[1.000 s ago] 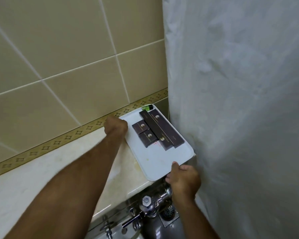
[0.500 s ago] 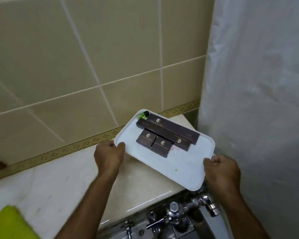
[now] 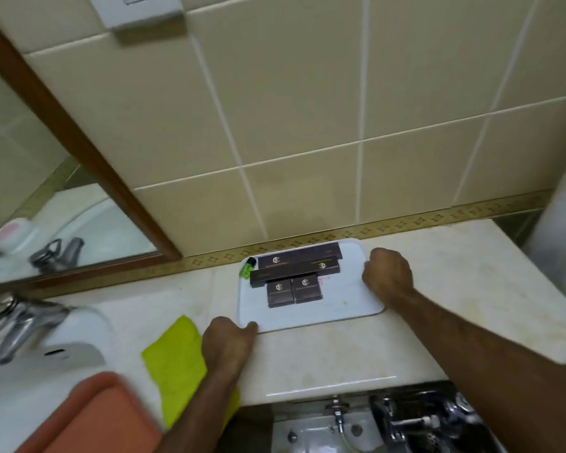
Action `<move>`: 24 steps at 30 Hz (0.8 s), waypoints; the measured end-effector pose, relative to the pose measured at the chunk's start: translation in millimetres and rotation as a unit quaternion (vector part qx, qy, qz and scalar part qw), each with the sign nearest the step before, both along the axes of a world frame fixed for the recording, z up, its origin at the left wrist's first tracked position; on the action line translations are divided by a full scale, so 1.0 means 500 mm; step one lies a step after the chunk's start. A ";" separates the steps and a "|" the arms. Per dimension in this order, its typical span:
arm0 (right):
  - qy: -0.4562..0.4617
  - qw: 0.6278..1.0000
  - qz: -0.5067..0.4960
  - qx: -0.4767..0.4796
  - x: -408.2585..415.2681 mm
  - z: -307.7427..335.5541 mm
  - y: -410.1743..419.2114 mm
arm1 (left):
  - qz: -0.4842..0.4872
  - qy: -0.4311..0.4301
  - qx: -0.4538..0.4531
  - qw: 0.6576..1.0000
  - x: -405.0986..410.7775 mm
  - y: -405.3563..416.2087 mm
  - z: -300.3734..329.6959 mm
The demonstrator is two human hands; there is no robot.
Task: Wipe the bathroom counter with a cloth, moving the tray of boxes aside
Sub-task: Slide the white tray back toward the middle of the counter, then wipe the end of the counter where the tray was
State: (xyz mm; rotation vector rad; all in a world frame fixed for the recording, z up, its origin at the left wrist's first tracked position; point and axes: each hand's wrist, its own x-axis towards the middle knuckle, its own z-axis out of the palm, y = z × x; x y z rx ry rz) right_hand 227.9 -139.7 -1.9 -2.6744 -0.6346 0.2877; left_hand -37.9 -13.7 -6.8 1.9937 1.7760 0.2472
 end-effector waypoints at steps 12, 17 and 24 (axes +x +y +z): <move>-0.040 0.963 0.063 0.258 -0.273 0.012 -0.055 | -0.141 0.250 -0.025 0.958 -0.172 0.179 0.056; 0.105 0.928 0.162 0.318 -0.454 -0.027 -0.072 | -0.312 0.167 -0.031 0.935 -0.200 0.163 0.159; 0.393 0.822 0.230 0.341 -0.458 0.034 -0.115 | -0.515 0.238 0.074 0.820 -0.110 -0.110 0.374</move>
